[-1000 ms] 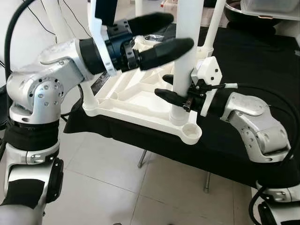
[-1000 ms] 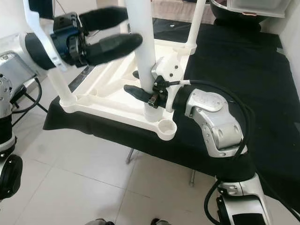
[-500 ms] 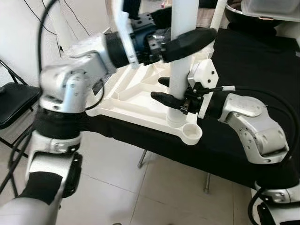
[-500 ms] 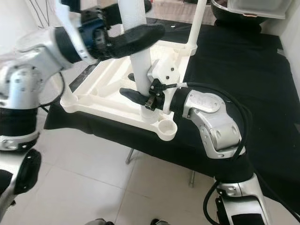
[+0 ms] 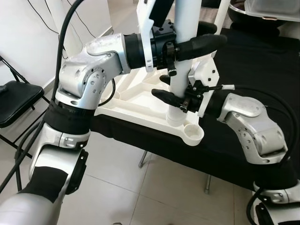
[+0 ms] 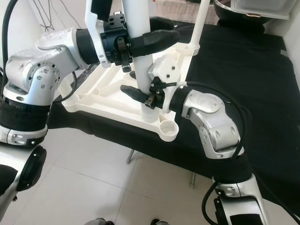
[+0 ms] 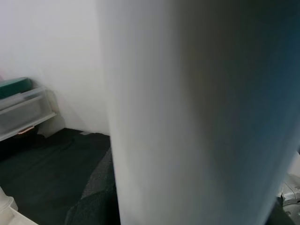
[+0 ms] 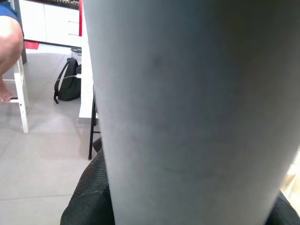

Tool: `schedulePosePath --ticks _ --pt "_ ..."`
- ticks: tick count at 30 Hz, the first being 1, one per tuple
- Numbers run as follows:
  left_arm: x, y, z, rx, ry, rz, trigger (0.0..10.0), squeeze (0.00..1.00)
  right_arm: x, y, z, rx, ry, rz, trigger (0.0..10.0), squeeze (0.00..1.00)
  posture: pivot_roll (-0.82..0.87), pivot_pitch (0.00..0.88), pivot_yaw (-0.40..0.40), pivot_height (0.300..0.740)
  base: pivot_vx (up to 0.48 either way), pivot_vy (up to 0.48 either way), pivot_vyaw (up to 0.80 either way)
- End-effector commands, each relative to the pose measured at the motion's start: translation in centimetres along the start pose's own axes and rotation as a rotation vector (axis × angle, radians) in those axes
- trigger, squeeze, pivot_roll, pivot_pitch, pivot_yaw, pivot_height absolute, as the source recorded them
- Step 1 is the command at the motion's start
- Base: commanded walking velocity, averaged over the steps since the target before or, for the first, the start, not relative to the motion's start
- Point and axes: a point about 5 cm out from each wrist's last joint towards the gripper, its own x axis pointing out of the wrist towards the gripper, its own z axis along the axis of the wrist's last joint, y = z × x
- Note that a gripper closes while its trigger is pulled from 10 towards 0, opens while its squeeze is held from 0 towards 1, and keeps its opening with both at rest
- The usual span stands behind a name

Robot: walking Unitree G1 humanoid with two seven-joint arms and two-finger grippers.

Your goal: Building children table

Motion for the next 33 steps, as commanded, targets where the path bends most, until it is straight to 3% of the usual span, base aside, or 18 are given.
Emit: schedulePosePath --ticks 1,5,6,8,9,16,17,18,19,21,22,25,29,33 --pt "-0.1 0.4 1.8 0.059 -0.034 0.021 0.0 0.0 0.6 0.6 -0.3 -0.016 0.012 0.022 10.0 0.0 0.07 0.119 -0.019 0.74 0.0 0.0 0.0" --pt "-0.4 0.5 2.7 0.071 -0.043 0.012 0.0 0.0 0.7 0.2 -0.8 0.013 0.032 -0.033 10.0 0.0 0.07 0.118 -0.018 0.74 0.0 0.0 0.0" --pt "-0.8 0.5 3.1 0.061 -0.053 -0.012 0.0 0.0 0.8 0.3 -0.9 0.048 0.018 -0.03 10.0 1.0 0.07 0.117 -0.018 0.74 0.0 0.0 0.0" --pt "-1.1 0.4 3.4 0.055 -0.06 -0.029 0.0 0.0 0.9 0.3 -0.9 0.072 0.006 -0.025 10.0 1.0 0.07 0.117 -0.018 0.74 0.0 0.0 0.0" --pt "-2.3 0.2 4.3 0.023 -0.098 -0.097 0.0 0.0 1.1 0.6 -0.8 0.123 -0.043 -0.021 10.0 1.0 0.07 0.118 -0.016 0.74 0.0 0.0 0.0" --pt "-4.4 -1.1 4.8 -0.076 -0.137 -0.286 0.0 0.0 1.2 1.6 -0.3 0.166 -0.119 0.039 10.0 1.0 0.07 0.117 -0.013 0.74 0.0 0.0 0.0" --pt "-4.2 -1.6 4.6 -0.11 -0.14 -0.344 0.0 0.0 1.3 2.0 -0.2 0.173 -0.139 0.06 10.0 0.89 0.08 0.115 -0.009 0.74 0.0 0.0 0.0" --pt "-4.1 -1.9 4.5 -0.133 -0.142 -0.38 0.0 0.0 1.4 2.2 -0.2 0.178 -0.152 0.073 10.0 0.89 0.08 0.115 -0.009 0.74 0.0 0.0 0.0" --pt "-3.6 -2.1 4.4 -0.142 -0.131 -0.399 0.0 0.0 1.6 2.6 0.1 0.192 -0.178 0.095 10.0 0.09 0.07 0.116 -0.007 0.74 0.0 0.0 0.0" --pt "-3.3 -2.3 4.2 -0.146 -0.122 -0.408 0.0 0.0 1.7 2.8 0.2 0.202 -0.195 0.109 10.0 0.09 0.07 0.115 -0.007 0.74 0.0 0.0 0.0" --pt "-2.8 -2.4 4.3 -0.151 -0.106 -0.418 0.0 0.0 1.9 3.1 0.5 0.209 -0.211 0.129 10.0 0.0 0.07 0.116 -0.004 0.74 0.0 0.0 0.0" --pt "-2.7 -2.5 4.6 -0.161 -0.096 -0.433 0.0 0.0 2.0 3.4 0.7 0.205 -0.216 0.145 10.0 0.0 0.07 0.116 -0.004 0.74 0.0 0.0 0.0" --pt "-0.1 -2.9 5.3 -0.156 -0.048 -0.455 0.0 0.0 2.2 3.9 0.8 0.188 -0.195 0.174 10.0 0.0 0.06 0.115 0.0 0.74 0.0 0.0 0.0" --pt "0.8 -3.1 4.9 -0.15 -0.031 -0.439 0.0 0.0 2.2 4.0 0.8 0.174 -0.183 0.179 10.0 0.0 0.06 0.113 0.002 0.74 0.0 0.0 0.0"
